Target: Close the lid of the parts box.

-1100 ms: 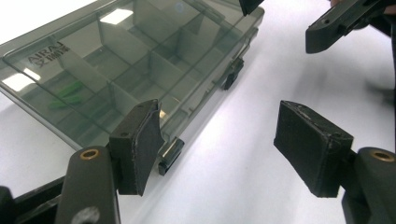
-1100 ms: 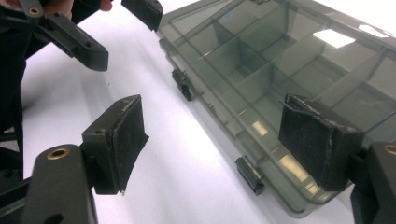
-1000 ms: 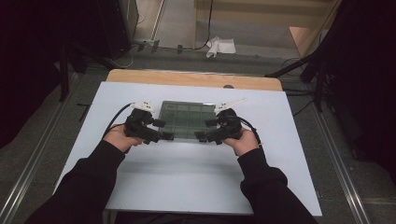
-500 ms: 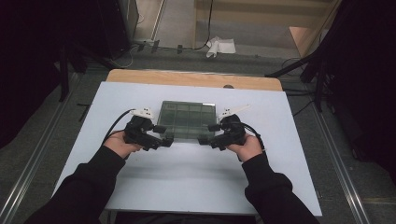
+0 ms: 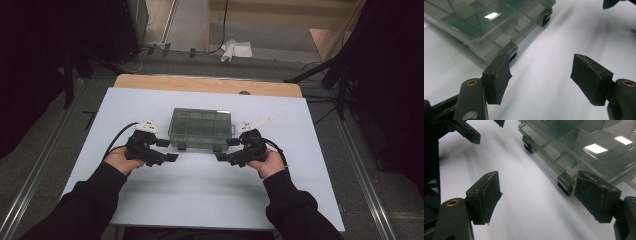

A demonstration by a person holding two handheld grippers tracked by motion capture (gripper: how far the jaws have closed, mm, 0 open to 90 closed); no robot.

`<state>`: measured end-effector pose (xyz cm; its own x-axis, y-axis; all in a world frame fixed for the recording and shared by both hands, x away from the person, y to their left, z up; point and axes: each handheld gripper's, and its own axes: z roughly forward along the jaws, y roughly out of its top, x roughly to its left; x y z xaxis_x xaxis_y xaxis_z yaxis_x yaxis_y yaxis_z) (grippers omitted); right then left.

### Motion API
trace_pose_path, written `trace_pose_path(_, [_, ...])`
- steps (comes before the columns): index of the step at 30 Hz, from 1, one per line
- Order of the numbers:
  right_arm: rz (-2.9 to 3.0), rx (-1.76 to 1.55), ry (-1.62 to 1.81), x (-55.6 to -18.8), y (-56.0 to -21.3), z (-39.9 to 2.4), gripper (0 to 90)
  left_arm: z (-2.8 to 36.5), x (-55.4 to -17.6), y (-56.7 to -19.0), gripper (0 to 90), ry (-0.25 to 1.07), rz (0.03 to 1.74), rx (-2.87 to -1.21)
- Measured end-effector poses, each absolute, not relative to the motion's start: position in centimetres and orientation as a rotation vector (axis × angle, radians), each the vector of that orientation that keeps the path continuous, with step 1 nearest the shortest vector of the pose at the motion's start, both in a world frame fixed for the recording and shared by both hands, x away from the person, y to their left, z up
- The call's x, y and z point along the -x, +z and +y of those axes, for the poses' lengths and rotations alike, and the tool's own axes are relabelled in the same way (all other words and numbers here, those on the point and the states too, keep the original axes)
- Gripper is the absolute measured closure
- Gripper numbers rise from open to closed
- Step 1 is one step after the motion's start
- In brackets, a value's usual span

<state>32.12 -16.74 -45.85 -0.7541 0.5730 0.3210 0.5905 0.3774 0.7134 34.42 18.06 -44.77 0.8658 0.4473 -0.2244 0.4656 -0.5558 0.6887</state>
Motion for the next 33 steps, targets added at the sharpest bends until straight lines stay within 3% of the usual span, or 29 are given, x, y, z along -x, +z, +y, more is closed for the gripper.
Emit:
trace_pose_path(13, [-2.593,1.084,-1.34,-30.3,-46.5,-18.0,21.8,20.1,-32.9,-44.9,30.3,0.047,0.655,-2.234])
trace_pose_path(33, [-2.611,1.143,-1.335,-27.4,-46.8,-21.1,21.3,21.6,-31.1,-45.3,30.3,0.048,0.652,-2.259])
